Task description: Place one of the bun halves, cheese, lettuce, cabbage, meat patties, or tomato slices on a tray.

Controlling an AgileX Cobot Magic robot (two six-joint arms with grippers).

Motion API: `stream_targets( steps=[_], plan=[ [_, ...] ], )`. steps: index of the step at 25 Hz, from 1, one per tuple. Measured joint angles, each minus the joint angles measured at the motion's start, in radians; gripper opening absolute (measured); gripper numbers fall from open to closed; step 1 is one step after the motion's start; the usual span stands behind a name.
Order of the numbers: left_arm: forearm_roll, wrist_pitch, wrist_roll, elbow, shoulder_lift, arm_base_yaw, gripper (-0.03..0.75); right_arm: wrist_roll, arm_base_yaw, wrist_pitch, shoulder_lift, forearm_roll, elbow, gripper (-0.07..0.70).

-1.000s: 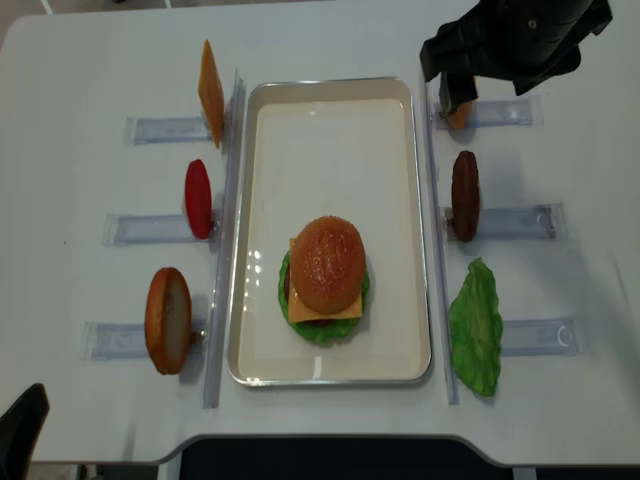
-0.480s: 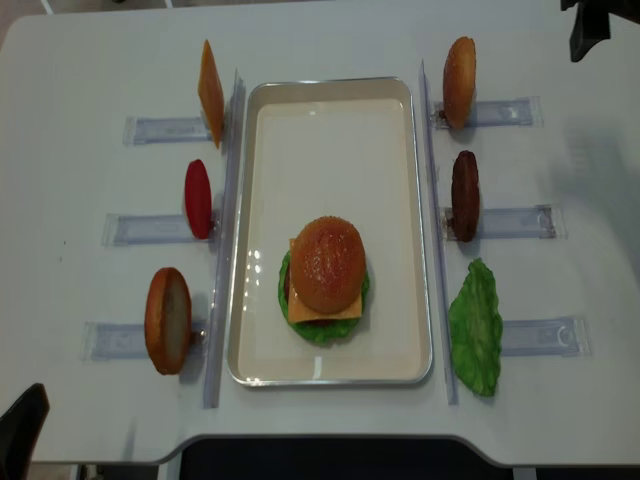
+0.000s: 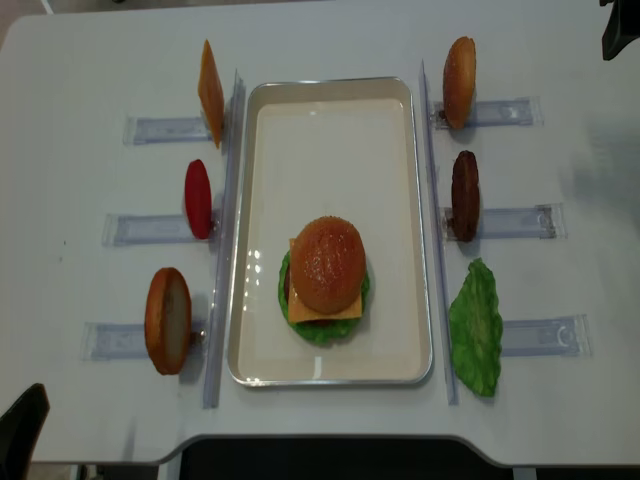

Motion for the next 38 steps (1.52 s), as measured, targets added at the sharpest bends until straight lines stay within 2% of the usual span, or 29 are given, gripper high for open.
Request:
stream_targets(
  steps=[5,12,21,30,38],
  plan=[
    [0.000,0.000,0.000,0.000,0.000,0.000,0.517,0.000,0.000,-0.001,-0.076,0.001,0.077,0.542],
    [0.000,0.000,0.000,0.000,0.000,0.000,0.517,0.000,0.000,0.000,-0.274,-0.003,0.279,0.542],
    [0.000,0.000,0.000,0.000,0.000,0.000,0.517,0.000,0.000,0.004,-0.649,-0.003,0.518,0.542],
    [0.000,0.000,0.000,0.000,0.000,0.000,0.517,0.000,0.000,0.005,-1.064,-0.004,0.651,0.542],
    [0.000,0.000,0.000,0.000,0.000,0.000,0.517,-0.008,0.000,0.006,-1.326,-0.034,0.785,0.542]
  ],
)
